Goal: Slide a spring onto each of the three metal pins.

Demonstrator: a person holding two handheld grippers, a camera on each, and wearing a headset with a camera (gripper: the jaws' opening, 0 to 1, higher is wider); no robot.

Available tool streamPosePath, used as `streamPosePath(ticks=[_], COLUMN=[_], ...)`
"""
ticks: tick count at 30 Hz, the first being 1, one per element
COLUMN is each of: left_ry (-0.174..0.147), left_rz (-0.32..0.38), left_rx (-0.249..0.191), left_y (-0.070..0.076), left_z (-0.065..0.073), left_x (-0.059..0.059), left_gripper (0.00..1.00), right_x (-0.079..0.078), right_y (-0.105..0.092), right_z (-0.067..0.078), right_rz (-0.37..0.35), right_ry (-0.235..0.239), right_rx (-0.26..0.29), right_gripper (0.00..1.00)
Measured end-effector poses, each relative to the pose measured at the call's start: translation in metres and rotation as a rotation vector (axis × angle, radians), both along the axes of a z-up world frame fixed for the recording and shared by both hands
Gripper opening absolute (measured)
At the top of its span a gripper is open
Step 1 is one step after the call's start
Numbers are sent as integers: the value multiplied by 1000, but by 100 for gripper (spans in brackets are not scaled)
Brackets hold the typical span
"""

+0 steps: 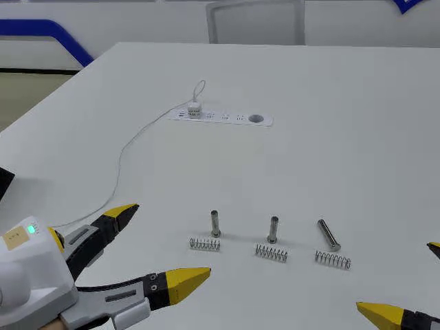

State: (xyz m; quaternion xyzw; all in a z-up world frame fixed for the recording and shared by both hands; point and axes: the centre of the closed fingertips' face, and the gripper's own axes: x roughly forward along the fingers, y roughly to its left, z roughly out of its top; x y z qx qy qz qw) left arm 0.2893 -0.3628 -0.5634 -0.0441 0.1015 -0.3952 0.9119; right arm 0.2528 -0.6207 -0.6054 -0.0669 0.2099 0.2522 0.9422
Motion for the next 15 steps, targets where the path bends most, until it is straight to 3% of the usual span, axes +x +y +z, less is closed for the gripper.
streamPosePath(ticks=[9,15], left_ry=[14,22], left_rz=[-19,-9], left_rx=[14,7], left_y=[-3,0], left_z=[-3,-4], left_x=[-2,-1], left_gripper=[96,95], right_x=[9,29], right_y=[-4,-7], right_z=[-10,-15], right_rz=[25,44], right_ry=[26,40], right_rx=[-50,-79], right_gripper=[83,82])
